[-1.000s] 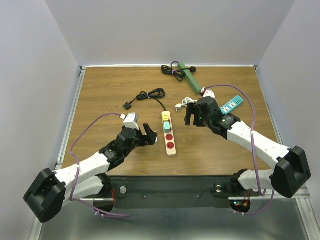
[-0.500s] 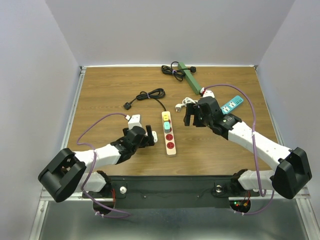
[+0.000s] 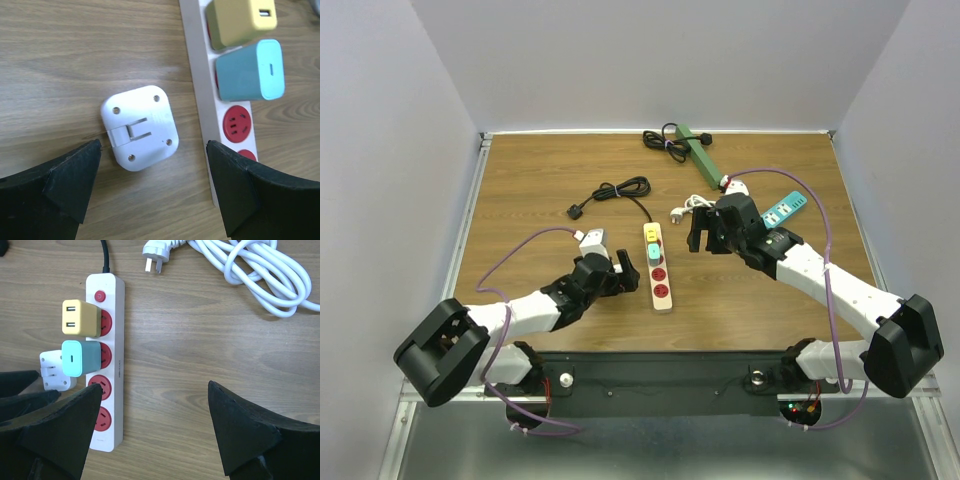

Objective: Insert the plug

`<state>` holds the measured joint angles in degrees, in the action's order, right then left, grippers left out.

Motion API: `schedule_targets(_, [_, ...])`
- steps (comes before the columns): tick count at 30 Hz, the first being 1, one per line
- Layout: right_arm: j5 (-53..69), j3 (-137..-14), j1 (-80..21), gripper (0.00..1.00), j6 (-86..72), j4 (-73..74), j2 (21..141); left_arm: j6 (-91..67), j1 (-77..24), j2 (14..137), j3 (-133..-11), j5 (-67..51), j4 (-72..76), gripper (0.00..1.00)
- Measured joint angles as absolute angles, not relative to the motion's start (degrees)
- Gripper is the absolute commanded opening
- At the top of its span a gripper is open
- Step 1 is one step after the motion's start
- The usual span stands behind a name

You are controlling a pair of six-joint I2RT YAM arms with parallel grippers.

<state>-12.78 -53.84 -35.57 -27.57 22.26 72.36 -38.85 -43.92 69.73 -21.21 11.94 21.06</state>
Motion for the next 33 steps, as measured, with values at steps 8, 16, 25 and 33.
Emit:
schedule_targets(8, [-12.5, -53.8, -35.6, 0.91, -27.2, 22.2, 72.4, -41.2, -46.5, 70.1, -19.9, 10.3, 23.3, 0.99])
schedule_targets(16, [-12.0, -53.8, -35.6, 0.91, -27.2, 22.2, 72.4, -40.9, -47.3, 65.1, -19.6, 12.4, 20.3, 0.99])
schedule_targets(25, [-11.5, -53.8, -35.6, 0.91, -27.2, 22.2, 72.5, -36.4, -47.4, 64.0, -20.9, 19.8, 18.3, 0.97])
schedule_targets(33, [-11.3, -53.8, -35.6, 0.91, -27.0, 22.2, 72.5, -33.8, -52.2, 69.3, -21.1, 25.8, 18.0, 0.98])
